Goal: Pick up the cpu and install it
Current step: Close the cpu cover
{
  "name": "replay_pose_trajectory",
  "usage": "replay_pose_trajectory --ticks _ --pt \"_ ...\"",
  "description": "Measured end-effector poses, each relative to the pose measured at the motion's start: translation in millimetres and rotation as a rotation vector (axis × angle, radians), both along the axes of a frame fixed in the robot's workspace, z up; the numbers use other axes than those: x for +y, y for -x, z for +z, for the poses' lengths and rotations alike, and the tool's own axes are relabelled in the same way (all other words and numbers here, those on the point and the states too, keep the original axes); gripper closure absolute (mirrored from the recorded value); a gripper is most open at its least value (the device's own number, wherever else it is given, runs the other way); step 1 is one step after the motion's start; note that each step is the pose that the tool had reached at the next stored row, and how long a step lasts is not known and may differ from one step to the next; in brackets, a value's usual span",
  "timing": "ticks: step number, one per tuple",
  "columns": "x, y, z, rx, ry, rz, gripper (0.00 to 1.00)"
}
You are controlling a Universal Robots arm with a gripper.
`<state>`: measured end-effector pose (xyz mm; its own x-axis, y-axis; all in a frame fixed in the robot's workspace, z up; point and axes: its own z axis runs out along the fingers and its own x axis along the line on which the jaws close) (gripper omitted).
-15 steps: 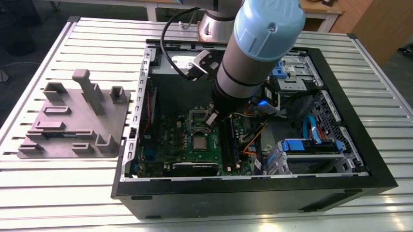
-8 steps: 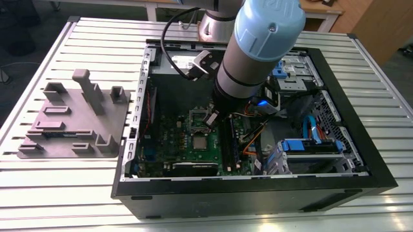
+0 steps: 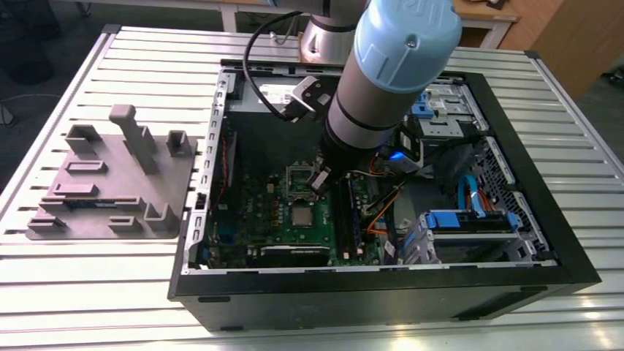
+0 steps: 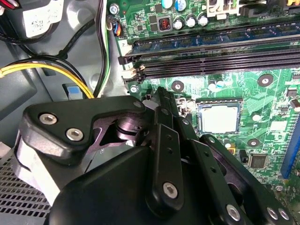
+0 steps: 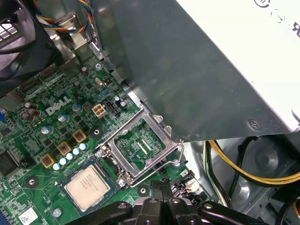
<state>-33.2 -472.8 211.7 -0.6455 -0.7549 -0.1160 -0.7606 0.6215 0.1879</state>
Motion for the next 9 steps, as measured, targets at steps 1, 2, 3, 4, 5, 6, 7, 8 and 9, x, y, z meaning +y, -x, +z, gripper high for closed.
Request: replay_pose_trajectory --ticks 1,2,3,4,5,6,7,8,9 --pt "0.0 0.0 0.0 0.0001 -0.0012 0.0 0.9" --pt "0.0 0.0 -0.3 0.0 -0.0116 0.0 0.9" --pt "0.1 0.0 -0.4 -0.0001 -0.0294 0.0 0.9" --pt "0.0 0.0 -0.6 0.0 -0.0479 0.0 0.9" --pt "0.0 -0.2 -0.9 -0.0001 -0.0623 0.0 0.9" --pt "0.2 -0.8 -1.5 0.0 -0.0722 0.0 0.9" --pt "0.7 -1.5 -2.3 0.0 -0.0793 0.0 0.9" --pt "1.5 -2.4 -2.8 -0.0001 -0.0845 0.0 0.9" --pt "2.2 -3.5 -3.3 -0.0001 -0.0884 0.0 0.9"
